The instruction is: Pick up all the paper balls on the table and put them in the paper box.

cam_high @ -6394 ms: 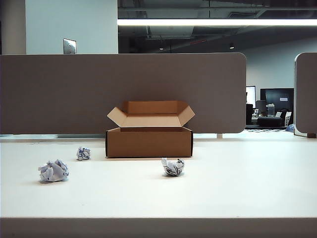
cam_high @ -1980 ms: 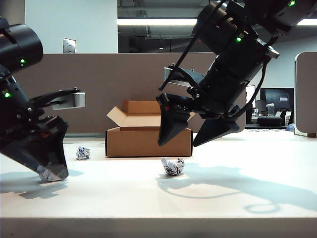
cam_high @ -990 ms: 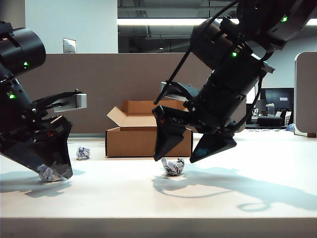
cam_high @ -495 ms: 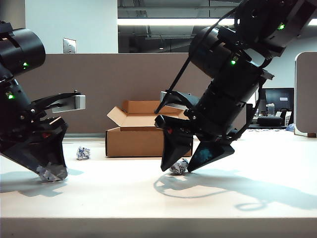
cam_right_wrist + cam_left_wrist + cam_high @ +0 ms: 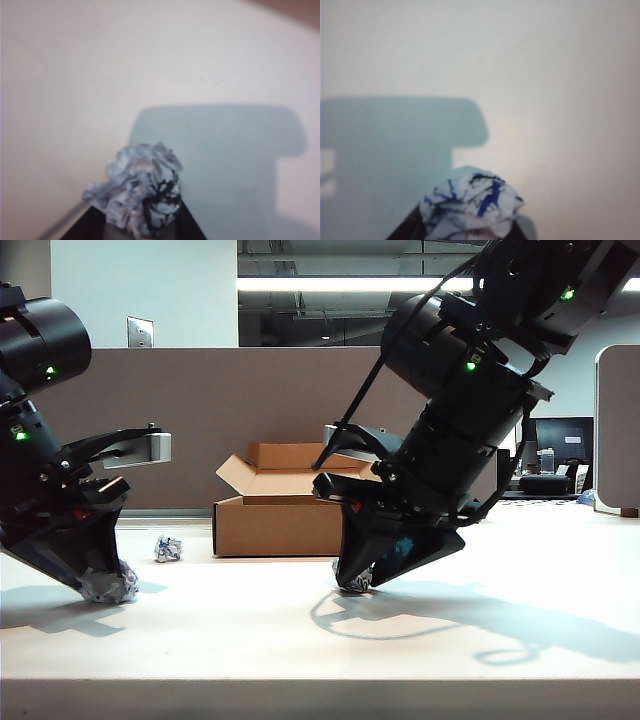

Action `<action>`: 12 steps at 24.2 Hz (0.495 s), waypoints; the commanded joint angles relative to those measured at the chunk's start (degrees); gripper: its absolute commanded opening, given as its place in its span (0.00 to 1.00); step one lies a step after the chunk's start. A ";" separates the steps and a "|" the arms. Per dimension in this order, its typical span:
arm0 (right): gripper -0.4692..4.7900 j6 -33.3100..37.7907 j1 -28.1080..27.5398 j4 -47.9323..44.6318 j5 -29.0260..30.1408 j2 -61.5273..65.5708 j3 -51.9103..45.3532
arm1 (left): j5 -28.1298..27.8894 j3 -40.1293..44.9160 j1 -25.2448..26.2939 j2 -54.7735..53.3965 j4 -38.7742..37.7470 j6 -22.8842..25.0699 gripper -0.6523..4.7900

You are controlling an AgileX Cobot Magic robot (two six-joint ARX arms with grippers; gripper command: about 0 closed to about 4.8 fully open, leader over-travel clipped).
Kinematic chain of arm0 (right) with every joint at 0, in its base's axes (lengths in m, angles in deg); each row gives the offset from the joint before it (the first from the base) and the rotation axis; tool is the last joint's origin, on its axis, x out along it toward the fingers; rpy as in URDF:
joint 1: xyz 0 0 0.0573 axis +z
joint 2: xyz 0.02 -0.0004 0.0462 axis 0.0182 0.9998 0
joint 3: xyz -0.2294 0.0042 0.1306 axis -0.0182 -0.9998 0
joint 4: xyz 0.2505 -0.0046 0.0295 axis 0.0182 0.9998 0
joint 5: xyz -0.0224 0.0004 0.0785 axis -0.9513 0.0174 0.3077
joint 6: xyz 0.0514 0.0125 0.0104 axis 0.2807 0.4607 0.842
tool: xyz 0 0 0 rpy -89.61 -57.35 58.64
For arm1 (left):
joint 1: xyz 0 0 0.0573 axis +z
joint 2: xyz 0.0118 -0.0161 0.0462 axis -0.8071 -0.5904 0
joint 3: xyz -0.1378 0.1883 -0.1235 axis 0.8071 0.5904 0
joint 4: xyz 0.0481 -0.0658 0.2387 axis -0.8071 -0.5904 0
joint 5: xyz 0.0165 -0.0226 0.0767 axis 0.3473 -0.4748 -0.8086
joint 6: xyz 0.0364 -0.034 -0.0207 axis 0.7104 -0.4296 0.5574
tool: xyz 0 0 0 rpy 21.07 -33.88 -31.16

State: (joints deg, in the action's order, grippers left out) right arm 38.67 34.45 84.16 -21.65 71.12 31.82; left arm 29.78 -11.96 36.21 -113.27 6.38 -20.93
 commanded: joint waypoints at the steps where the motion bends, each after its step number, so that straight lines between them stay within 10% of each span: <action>1: 0.37 -0.09 0.13 -1.03 0.00 -0.15 0.09 | 0.00 0.13 0.00 -0.09 -0.74 -0.17 0.44; 12: 0.37 -1.60 0.11 -1.84 -0.02 -0.31 0.11 | 0.04 -1.38 0.00 0.00 -1.77 -0.20 0.40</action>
State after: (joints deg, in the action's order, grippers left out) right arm 37.34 34.45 83.61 -21.65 71.12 31.82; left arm 29.76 -12.27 36.19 -113.30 5.94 -20.93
